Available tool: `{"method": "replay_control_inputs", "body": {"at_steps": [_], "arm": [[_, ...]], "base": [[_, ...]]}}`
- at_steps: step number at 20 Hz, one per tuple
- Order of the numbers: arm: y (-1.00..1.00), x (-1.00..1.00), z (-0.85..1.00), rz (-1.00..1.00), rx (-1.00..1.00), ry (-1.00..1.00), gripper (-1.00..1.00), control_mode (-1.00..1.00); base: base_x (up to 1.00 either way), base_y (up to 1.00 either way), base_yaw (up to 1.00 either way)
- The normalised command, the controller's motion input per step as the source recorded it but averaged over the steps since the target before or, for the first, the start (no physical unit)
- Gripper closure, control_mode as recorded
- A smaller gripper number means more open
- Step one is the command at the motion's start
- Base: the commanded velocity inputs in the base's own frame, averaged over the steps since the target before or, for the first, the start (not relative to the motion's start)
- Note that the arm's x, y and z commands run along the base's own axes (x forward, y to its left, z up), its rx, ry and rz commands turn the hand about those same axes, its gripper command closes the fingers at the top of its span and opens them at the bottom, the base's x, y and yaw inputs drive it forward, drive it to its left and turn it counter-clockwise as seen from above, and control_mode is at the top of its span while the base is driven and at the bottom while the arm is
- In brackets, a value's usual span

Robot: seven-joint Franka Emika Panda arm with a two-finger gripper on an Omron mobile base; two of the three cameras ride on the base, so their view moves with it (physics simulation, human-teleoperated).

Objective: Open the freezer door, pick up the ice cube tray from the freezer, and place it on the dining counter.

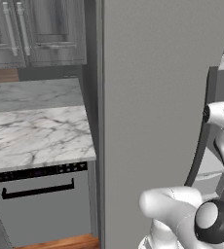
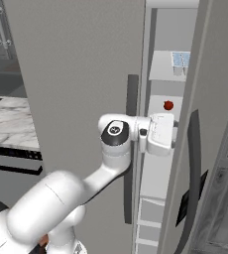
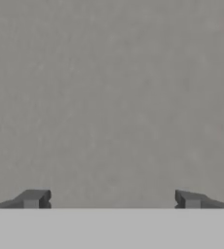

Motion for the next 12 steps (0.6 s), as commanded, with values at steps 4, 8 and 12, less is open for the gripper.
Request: {"method": "replay_control_inputs", "body": {"at_steps": [4, 8, 12], "arm": [[-0.19, 0.0, 0.0, -0.12, 0.0, 0.0, -1.0, -1.0], [-0.22, 0.0, 0.0, -0.11, 0.0, 0.0, -1.0, -1.0], [-0.41, 0.0, 0.0, -0.04, 0.0, 0.0, -1.0, -1.0]], "base": [[0.0, 0.0, 0.0], [0.0, 0.0, 0.0], [0.0, 0.0, 0.0]]}}
